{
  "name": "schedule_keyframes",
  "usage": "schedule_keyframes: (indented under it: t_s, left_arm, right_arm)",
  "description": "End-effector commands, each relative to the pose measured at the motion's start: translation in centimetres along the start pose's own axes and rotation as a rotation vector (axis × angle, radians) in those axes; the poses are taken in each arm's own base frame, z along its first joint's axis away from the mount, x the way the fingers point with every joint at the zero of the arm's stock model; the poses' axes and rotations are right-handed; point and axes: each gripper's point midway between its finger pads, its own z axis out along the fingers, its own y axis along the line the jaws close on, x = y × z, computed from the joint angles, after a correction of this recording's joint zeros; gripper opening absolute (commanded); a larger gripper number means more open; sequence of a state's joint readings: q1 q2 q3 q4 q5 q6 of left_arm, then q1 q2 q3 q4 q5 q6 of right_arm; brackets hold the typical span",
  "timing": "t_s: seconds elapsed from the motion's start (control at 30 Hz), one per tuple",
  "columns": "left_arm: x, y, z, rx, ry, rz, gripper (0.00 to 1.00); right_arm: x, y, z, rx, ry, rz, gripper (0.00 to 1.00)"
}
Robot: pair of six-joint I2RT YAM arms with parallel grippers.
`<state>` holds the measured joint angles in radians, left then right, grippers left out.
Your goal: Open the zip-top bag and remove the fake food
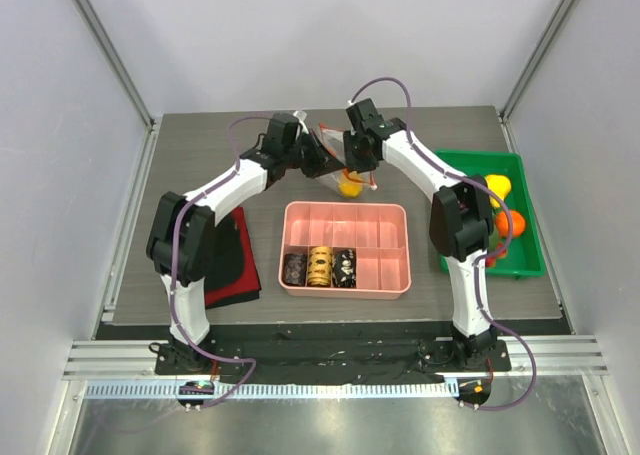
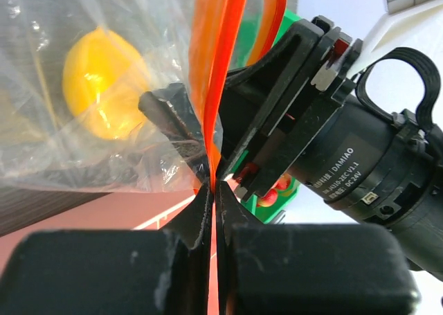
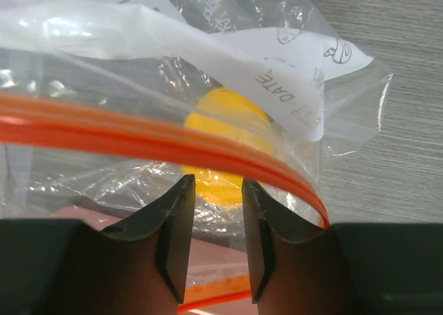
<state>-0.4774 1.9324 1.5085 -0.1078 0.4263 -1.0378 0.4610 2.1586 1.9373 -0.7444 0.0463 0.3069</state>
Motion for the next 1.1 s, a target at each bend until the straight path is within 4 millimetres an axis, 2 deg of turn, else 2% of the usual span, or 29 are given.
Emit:
schedule_keyframes:
  t_s: [0.0,0.1,0.17,0.23,0.27,0.37,0.4,0.47,0.53,0.57,0.7,0.73,0.77,0.87,1.03,1.07]
  left_arm:
    - [-0.6,-1.6,-1.5,0.023,-0.042,0.042,0.00]
    - [-0.5,-1.4,-1.6,0.017,-0.043,0.040,0.00]
    - [-0.4,-2.0,-1.8,0.037,-0.038,0.041,0.00]
    - [-0.4,-3.3,-2.0,0.089,-0.024,0.033,0.00]
    - [-0.8,-5.0,-2.3,0.137,-0.029,0.048,0.00]
    - [-0.6,-7.3,-2.6,0.200,0.000,0.068,0.00]
    - [-1.1,-8.6,-2.9,0.221,-0.012,0.087,0.00]
    - [-1.2,-9.2,-2.8,0.227,-0.015,0.109,0.00]
    - [-1.4,-10.0,-2.8,0.244,-0.013,0.128,0.00]
    - [-1.2,-9.7,-2.3,0.238,0.001,0.126,0.00]
    - [-1.7,-10.3,-1.8,0.249,0.007,0.143,0.00]
    - [-2.0,-11.1,-2.0,0.260,0.005,0.152,0.00]
    - [-2.0,-10.7,-1.4,0.252,0.015,0.153,0.00]
    - [-2.7,-11.9,-1.3,0.270,0.010,0.168,0.00]
    - [-2.9,-11.5,-0.3,0.264,0.020,0.156,0.00]
    - [-2.6,-10.8,0.0,0.249,0.031,0.144,0.00]
  right_arm:
    - [-0.4,-0.3,-0.3,0.026,-0.003,-0.046,0.41]
    - [-0.1,-0.4,0.0,0.036,0.011,-0.055,0.45]
    - [-0.9,-0.3,-0.7,0.036,-0.006,-0.042,0.45]
    - [-2.2,0.5,-2.0,0.003,-0.045,-0.027,0.45]
    - [-3.3,1.2,-3.0,-0.026,-0.073,-0.016,0.46]
    - [-5.5,2.7,-5.0,-0.082,-0.124,0.030,0.49]
    - [-5.7,3.7,-5.5,-0.127,-0.124,0.048,0.50]
    - [-6.6,4.3,-5.6,-0.156,-0.138,0.060,0.51]
    - [-6.7,4.6,-5.1,-0.166,-0.133,0.059,0.52]
    - [-7.1,4.6,-4.8,-0.171,-0.141,0.055,0.52]
    - [-6.4,4.6,-1.7,-0.177,-0.099,0.050,0.52]
    - [-6.4,4.9,-1.5,-0.195,-0.095,0.050,0.52]
    - [-6.5,5.2,-1.2,-0.210,-0.099,0.056,0.51]
    - [-6.2,6.2,-0.6,-0.261,-0.081,0.073,0.52]
    - [-4.2,6.2,0.6,-0.279,-0.024,0.054,0.50]
    - [-3.0,5.5,1.1,-0.254,0.007,0.053,0.49]
